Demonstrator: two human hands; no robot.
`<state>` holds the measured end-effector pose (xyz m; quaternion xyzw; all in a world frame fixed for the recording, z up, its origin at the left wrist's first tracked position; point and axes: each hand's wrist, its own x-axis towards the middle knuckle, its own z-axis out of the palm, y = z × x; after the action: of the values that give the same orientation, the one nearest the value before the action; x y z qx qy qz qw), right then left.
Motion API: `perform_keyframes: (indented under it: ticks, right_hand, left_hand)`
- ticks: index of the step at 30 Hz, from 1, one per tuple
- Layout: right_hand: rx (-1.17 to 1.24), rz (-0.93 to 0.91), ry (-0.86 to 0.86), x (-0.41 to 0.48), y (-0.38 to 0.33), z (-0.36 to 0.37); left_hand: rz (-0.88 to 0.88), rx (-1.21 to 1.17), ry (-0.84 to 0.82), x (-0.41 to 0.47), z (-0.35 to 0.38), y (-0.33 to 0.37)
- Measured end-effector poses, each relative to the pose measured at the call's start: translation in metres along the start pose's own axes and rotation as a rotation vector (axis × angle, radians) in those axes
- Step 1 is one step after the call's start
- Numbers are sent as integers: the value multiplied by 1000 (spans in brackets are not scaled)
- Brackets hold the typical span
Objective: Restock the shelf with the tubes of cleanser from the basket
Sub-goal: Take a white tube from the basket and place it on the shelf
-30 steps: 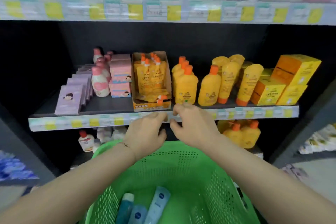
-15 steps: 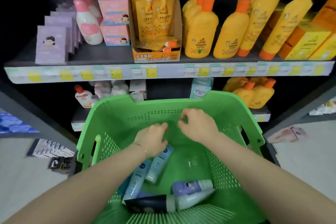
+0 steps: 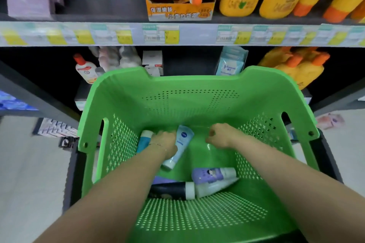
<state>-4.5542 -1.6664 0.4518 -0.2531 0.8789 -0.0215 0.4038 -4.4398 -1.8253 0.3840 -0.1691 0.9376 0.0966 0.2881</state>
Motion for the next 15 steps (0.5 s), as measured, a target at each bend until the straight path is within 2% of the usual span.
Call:
perform_keyframes:
  ticks: [5,8,15]
  right_hand:
    - [-70,2,-107,0,14,22]
    - [-94,15,-185,-4,26,39]
    - [-209,18,-335,-19,47,75]
  left_hand:
    - [77,-15,-21,-7,41,7]
    - [57,-135,-27,-11,68,10]
    - [-10,-445,72,-22,90,15]
